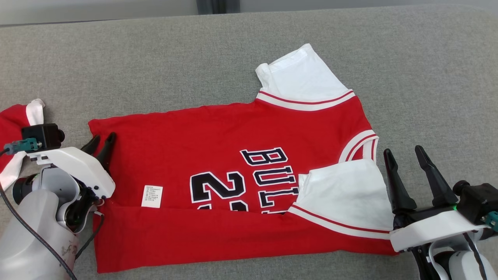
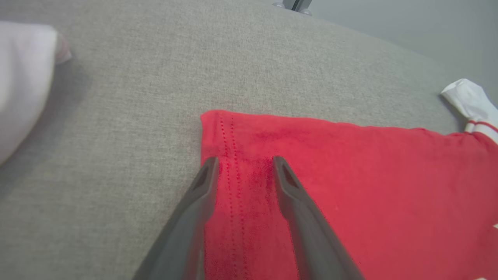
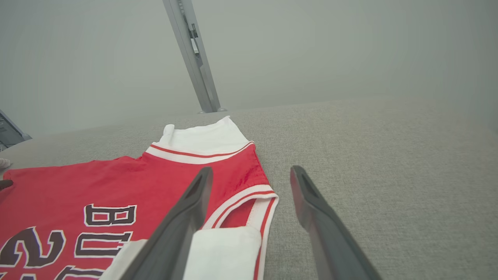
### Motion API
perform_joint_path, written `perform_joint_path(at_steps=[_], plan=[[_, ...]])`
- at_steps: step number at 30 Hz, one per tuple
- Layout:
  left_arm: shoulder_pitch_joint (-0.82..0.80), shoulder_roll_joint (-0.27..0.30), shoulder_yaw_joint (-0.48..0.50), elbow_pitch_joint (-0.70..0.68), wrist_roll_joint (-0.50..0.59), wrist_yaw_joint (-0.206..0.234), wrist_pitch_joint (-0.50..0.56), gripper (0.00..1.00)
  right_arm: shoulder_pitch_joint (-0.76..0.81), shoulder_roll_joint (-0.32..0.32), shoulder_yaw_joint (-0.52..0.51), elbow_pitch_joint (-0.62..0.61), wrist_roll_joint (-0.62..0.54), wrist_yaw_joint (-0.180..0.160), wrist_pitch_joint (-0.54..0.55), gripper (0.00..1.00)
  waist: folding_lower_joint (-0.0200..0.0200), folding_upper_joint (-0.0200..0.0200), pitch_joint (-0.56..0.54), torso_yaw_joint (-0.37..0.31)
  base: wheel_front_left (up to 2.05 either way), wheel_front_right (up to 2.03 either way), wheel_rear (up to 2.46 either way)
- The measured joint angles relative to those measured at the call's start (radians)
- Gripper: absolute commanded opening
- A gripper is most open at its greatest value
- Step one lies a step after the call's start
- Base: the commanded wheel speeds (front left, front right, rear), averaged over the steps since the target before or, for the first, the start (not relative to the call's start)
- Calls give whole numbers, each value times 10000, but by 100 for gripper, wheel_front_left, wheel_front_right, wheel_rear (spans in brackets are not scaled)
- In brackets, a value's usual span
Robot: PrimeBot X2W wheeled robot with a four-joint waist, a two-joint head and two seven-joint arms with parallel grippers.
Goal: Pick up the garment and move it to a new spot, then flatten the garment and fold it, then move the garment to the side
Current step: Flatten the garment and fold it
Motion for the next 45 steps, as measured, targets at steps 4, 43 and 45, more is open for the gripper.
perform_joint_path(at_steps=[4,43,45], plan=[[-192,-8,-71,247,-82,-88,-244,0,-150,0,-67,6,-27,0,8,100,0,0,76,30,0,0,0],[4870,184,13,-7039,1237,3436,-3001,100,287,-92,-288,320,-113,0,130,100,0,0,-1942,744,0,0,0],[5179,132,-140,-7093,1352,3538,-3045,100,487,-77,-311,326,-54,0,199,100,0,0,-2126,747,0,0,0]])
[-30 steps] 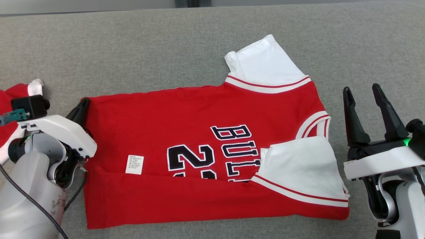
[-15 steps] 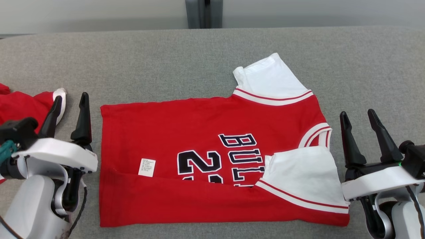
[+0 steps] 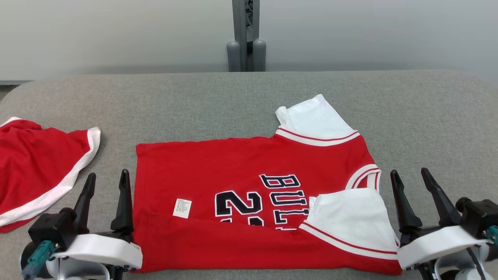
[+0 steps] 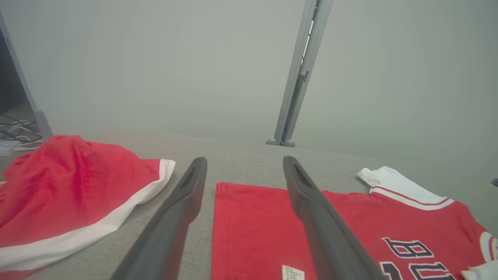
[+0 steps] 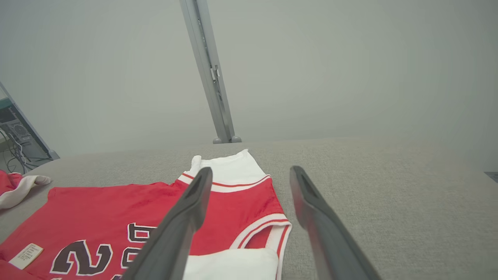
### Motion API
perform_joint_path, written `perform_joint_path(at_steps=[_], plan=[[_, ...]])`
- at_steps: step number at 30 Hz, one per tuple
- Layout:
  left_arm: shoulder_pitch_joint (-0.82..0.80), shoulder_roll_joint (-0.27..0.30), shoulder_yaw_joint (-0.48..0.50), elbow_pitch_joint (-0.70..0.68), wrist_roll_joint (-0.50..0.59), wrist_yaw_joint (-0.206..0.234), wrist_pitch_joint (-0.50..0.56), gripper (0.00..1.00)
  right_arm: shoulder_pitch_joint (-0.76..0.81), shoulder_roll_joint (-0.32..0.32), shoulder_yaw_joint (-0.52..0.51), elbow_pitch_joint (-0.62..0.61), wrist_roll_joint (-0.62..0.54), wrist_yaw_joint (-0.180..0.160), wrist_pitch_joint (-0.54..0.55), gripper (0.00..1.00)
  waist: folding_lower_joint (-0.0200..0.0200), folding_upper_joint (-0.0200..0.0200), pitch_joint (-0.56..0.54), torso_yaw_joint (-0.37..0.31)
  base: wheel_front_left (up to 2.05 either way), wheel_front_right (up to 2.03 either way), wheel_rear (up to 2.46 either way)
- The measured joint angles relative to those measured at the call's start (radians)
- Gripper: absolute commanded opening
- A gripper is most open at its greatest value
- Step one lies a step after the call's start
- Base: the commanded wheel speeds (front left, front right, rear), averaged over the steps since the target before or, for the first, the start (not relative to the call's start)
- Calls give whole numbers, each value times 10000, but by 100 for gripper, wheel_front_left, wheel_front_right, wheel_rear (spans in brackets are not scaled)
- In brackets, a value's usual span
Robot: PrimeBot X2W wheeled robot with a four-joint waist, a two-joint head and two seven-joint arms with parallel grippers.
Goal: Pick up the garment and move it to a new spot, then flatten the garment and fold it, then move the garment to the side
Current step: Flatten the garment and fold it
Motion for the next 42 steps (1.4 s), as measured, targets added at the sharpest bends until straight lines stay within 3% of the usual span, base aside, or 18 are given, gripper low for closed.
perform_joint_path(at_steps=[13,30,35,42], plan=[[366,-146,-313,779,313,102,-510,100,730,42,-113,-96,42,0,295,100,0,0,-821,-44,0,0,0],[-19,-31,-408,871,303,63,-376,100,758,58,-63,-322,100,0,366,100,0,0,-644,39,0,0,0],[-1020,27,-522,1147,86,-470,29,100,493,67,115,-370,65,0,424,100,0,0,-269,-33,0,0,0],[-2603,81,-694,3183,-779,-1586,1331,100,74,75,330,-307,73,0,240,100,0,0,543,-346,0,0,0]])
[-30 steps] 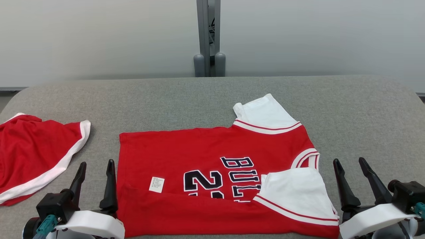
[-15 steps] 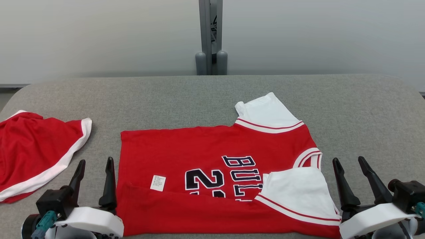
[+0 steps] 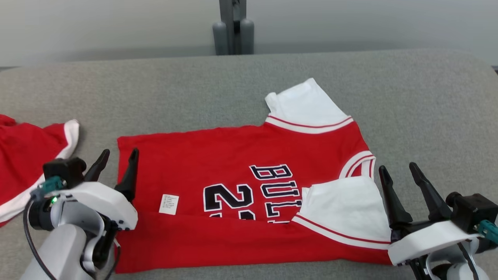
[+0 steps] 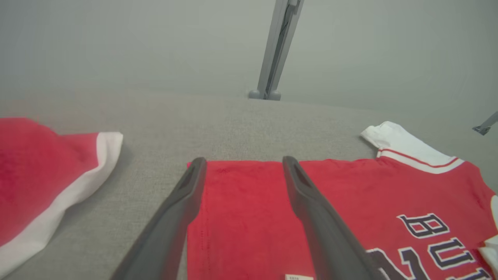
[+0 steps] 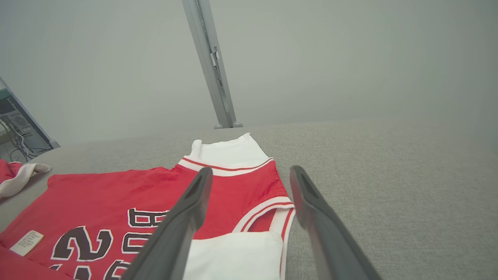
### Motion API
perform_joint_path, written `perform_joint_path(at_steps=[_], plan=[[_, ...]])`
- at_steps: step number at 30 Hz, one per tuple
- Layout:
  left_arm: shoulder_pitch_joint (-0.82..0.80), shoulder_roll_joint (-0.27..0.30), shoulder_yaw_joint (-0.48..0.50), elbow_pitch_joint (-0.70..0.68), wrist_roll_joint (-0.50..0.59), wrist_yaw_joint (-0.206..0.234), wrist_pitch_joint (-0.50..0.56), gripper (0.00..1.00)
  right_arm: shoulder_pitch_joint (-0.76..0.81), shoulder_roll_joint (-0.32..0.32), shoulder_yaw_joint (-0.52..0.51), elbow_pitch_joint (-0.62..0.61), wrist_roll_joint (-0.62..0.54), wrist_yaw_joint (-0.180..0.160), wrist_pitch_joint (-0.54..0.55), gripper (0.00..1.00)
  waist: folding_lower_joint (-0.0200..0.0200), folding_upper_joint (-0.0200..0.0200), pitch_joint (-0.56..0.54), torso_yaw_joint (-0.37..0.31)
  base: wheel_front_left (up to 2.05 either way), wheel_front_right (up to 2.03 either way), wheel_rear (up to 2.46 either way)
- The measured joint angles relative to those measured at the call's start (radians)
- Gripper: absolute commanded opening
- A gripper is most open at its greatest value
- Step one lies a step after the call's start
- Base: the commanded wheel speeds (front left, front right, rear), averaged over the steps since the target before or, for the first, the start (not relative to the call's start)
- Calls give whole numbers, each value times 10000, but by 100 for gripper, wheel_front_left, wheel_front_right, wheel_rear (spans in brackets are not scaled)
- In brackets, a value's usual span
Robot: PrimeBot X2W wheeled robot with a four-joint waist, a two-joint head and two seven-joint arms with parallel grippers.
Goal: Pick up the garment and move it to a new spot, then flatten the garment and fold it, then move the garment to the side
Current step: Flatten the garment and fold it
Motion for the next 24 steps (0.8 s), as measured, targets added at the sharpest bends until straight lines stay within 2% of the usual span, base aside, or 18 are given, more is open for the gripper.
perform_joint_path(at_steps=[6,11,19,20,22,24], plan=[[-1291,244,86,1781,-663,-876,1003,100,-424,-4,48,113,98,0,-249,100,0,0,881,-334,0,0,0],[-2204,476,295,2949,-963,-1252,1246,100,-654,-2,79,301,182,0,-510,100,0,0,1566,-571,0,0,0],[-2964,585,278,3971,-1290,-1781,1440,100,-1033,0,151,579,211,0,-746,100,0,0,2157,-761,0,0,0],[-3014,593,270,4054,-1321,-1864,1461,85,-1061,-2,150,602,211,0,-748,100,0,0,2184,-761,0,0,0],[-3130,591,238,4201,-1411,-1948,1440,0,-1160,-2,148,629,211,0,-756,100,0,0,2229,-750,0,0,0],[-3225,610,184,4299,-1490,-1992,1450,0,-1252,2,136,633,211,0,-754,100,0,0,2273,-735,0,0,0]])
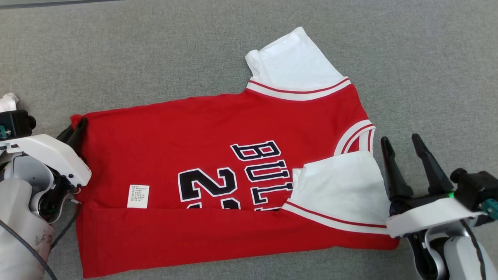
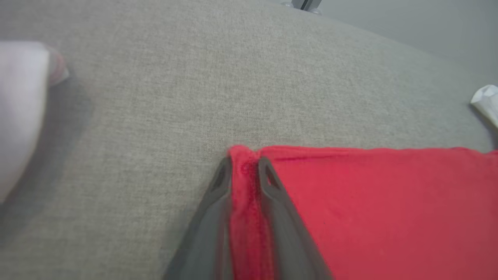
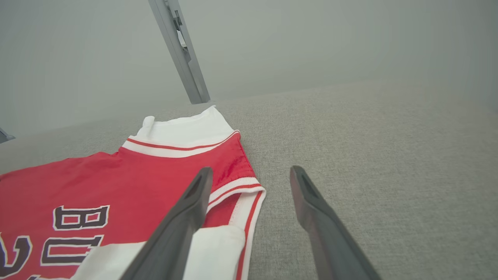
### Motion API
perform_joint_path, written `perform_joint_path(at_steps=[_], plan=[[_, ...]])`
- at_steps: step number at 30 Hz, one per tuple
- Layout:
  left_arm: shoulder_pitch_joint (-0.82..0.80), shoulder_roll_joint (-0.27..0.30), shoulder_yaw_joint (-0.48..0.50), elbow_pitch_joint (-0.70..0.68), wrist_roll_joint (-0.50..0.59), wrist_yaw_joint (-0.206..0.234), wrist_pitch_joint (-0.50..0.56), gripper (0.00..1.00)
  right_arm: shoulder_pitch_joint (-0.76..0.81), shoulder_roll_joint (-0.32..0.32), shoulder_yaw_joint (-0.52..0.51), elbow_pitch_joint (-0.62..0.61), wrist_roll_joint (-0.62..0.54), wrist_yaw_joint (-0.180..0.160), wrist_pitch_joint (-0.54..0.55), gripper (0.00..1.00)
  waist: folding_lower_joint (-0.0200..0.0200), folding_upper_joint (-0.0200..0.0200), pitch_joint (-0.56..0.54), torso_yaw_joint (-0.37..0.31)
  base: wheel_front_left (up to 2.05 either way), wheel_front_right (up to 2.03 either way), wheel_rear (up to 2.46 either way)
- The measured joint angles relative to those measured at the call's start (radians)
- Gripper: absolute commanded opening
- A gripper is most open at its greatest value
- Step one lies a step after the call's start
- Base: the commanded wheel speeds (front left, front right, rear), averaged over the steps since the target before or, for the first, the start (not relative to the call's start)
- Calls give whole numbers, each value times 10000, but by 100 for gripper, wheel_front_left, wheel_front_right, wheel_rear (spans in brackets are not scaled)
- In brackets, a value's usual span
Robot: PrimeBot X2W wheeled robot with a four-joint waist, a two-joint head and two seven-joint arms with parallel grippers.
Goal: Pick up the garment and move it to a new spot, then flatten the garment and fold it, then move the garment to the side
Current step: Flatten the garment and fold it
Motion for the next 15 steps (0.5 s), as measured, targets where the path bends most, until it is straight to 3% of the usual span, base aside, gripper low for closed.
perform_joint_path(at_steps=[5,8,15], plan=[[-89,-21,-171,25,50,-90,-364,0,-981,-52,-314,-6,-100,0,48,100,0,0,114,47,0,0,0],[-187,-127,-332,-4,98,-92,-384,0,-1905,-414,-531,430,-209,-4,577,100,0,0,140,176,0,0,0],[-661,-681,-1009,-276,267,-132,-221,0,-4521,-1390,-671,2798,-4,-2,1547,100,0,0,333,880,0,0,0]])
